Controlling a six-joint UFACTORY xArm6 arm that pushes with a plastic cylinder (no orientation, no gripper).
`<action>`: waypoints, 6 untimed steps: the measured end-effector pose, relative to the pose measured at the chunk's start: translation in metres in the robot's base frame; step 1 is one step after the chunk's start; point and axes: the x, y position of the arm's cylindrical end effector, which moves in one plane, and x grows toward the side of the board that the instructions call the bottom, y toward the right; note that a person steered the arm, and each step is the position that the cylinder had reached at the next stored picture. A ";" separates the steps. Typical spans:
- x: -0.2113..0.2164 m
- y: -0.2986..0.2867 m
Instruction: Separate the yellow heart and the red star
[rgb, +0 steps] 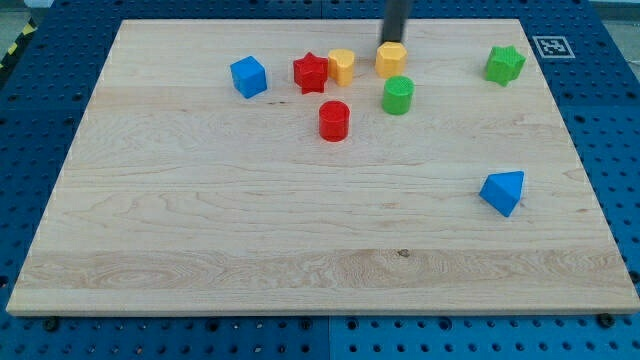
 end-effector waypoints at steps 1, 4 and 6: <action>-0.003 -0.037; -0.040 -0.072; 0.075 -0.048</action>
